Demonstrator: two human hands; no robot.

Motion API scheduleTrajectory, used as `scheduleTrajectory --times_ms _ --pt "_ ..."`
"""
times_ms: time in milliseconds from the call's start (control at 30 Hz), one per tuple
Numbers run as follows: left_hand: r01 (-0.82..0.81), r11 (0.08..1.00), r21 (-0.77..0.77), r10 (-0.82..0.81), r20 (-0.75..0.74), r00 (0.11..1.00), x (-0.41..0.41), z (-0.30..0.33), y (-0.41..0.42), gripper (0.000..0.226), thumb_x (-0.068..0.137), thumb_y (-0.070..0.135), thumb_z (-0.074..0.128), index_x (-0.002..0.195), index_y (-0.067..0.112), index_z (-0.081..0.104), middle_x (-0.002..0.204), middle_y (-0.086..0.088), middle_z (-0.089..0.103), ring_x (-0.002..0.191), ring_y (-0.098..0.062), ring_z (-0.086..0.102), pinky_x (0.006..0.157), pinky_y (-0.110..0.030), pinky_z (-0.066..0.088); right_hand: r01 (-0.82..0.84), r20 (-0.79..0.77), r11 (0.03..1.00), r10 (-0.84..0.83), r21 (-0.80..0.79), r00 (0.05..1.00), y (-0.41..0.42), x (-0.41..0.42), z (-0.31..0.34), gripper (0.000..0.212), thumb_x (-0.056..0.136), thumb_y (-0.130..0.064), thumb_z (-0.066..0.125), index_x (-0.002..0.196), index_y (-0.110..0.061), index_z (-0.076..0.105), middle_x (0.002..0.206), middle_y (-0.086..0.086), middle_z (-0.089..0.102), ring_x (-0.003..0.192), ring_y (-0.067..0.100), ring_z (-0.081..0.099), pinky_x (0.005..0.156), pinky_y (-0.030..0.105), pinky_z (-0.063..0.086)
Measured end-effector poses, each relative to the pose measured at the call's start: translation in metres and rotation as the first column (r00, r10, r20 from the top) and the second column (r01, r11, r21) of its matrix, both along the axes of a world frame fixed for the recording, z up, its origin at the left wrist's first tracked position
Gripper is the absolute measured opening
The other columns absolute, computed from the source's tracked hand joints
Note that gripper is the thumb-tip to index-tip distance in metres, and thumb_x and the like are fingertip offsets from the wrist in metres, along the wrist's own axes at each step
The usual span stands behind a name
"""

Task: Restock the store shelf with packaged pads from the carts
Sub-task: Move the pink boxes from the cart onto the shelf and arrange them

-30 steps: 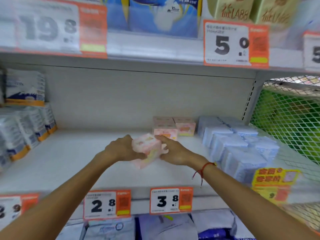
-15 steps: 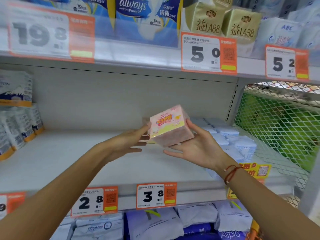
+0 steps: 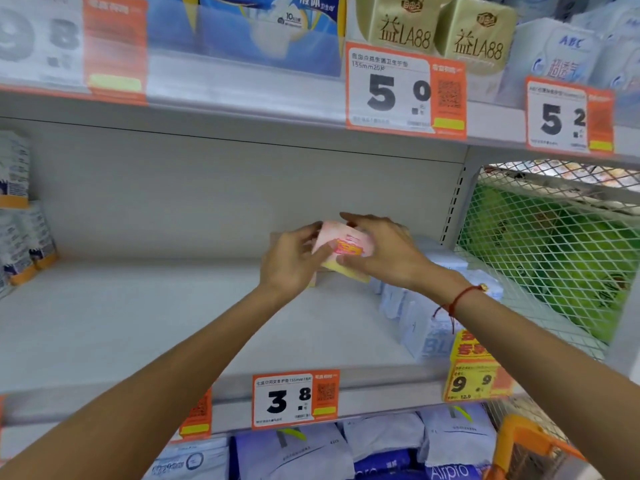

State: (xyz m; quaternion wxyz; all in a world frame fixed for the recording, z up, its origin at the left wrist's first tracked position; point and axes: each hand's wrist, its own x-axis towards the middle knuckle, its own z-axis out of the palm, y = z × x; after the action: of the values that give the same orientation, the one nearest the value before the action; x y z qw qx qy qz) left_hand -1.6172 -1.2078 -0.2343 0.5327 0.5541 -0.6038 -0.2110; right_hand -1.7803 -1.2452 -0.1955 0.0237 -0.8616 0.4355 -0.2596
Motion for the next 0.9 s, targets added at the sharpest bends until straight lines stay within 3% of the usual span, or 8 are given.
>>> scheduleTrajectory --times_ms 100,200,267,333,467,567,733,900 --pt "-0.017 0.999 0.027 0.007 0.331 0.944 0.006 -0.003 -0.019 0.061 0.078 0.035 0.075 0.133 0.025 0.053 0.127 0.012 0.058 0.121 -0.012 0.052 0.101 -0.028 0.041 0.094 -0.105 0.993 -0.101 -0.064 0.989 -0.012 -0.006 -0.004 0.054 0.074 -0.043 0.073 0.124 -0.031 0.058 0.117 -0.006 0.065 0.110 0.022 0.059 0.086 0.031 0.046" --pt "-0.203 0.979 0.021 0.106 0.799 0.593 0.031 -0.006 -0.034 0.074 0.084 0.034 0.067 0.148 0.025 0.029 0.155 0.005 0.026 0.142 -0.020 0.024 0.112 -0.035 0.029 0.165 -0.262 0.962 -0.221 -0.219 0.939 -0.028 -0.011 -0.013 0.049 0.082 -0.042 0.065 0.129 -0.030 0.054 0.123 -0.003 0.063 0.114 0.025 0.056 0.086 0.030 0.042" --pt "-0.268 0.962 0.059 0.057 0.913 0.405 0.044 -0.013 -0.046 0.070 0.092 0.033 0.055 0.151 0.024 0.018 0.159 0.002 0.014 0.144 -0.021 0.017 0.113 -0.036 0.025 0.132 -0.374 0.941 -0.250 -0.312 0.893 -0.043 -0.006 -0.023 0.044 0.084 -0.039 0.062 0.126 -0.028 0.054 0.123 0.000 0.062 0.112 0.026 0.056 0.087 0.031 0.040" --pt "-0.305 0.948 0.089 0.009 0.952 0.306 0.050 -0.022 -0.056 0.066 0.096 0.032 0.048 0.152 0.024 0.012 0.159 0.002 0.010 0.146 -0.021 0.013 0.114 -0.036 0.022 0.092 -0.448 0.934 -0.250 -0.345 0.858 -0.057 0.005 -0.034 0.043 0.085 -0.036 0.061 0.126 -0.027 0.054 0.122 0.001 0.061 0.111 0.027 0.055 0.088 0.033 0.039" --pt "-0.327 0.941 0.081 0.011 0.962 0.272 0.055 -0.031 -0.072 0.056 0.097 0.027 0.045 0.148 0.022 0.022 0.152 0.003 0.029 0.138 -0.022 0.029 0.106 -0.036 0.031 0.063 -0.491 0.952 -0.210 -0.300 0.845 -0.080 0.027 -0.053 0.044 0.087 -0.029 0.061 0.130 -0.023 0.051 0.128 0.003 0.058 0.117 0.027 0.051 0.092 0.034 0.041" --pt "-0.325 0.945 0.031 0.057 0.964 0.259 0.056 -0.036 -0.077 0.048 0.097 0.024 0.046 0.142 0.022 0.032 0.140 0.004 0.044 0.127 -0.023 0.042 0.095 -0.034 0.039 0.091 -0.432 0.967 -0.189 -0.238 0.882 -0.095 0.037 -0.067 0.047 0.087 -0.025 0.062 0.131 -0.022 0.048 0.125 0.003 0.060 0.116 0.026 0.052 0.089 0.034 0.045" --pt "-0.285 0.958 -0.013 0.106 0.944 0.311 0.064 -0.038 -0.082 0.045 0.098 0.020 0.044 0.141 0.026 0.037 0.142 0.008 0.044 0.127 -0.022 0.042 0.096 -0.033 0.040 0.113 -0.314 0.973 -0.173 -0.200 0.933 -0.112 0.040 -0.078 0.045 0.082 -0.024 0.066 0.124 -0.021 0.049 0.114 0.005 0.064 0.109 0.025 0.055 0.082 0.033 0.047" --pt "-0.307 0.951 0.038 0.070 0.940 0.334 0.064 -0.032 -0.089 0.047 0.095 0.021 0.047 0.140 0.029 0.039 0.142 0.006 0.043 0.123 -0.022 0.044 0.094 -0.031 0.039 0.091 -0.303 0.980 -0.142 -0.176 0.942 -0.116 0.041 -0.085 0.045 0.082 -0.018 0.063 0.124 -0.020 0.049 0.123 0.001 0.057 0.115 0.023 0.048 0.089 0.033 0.042"
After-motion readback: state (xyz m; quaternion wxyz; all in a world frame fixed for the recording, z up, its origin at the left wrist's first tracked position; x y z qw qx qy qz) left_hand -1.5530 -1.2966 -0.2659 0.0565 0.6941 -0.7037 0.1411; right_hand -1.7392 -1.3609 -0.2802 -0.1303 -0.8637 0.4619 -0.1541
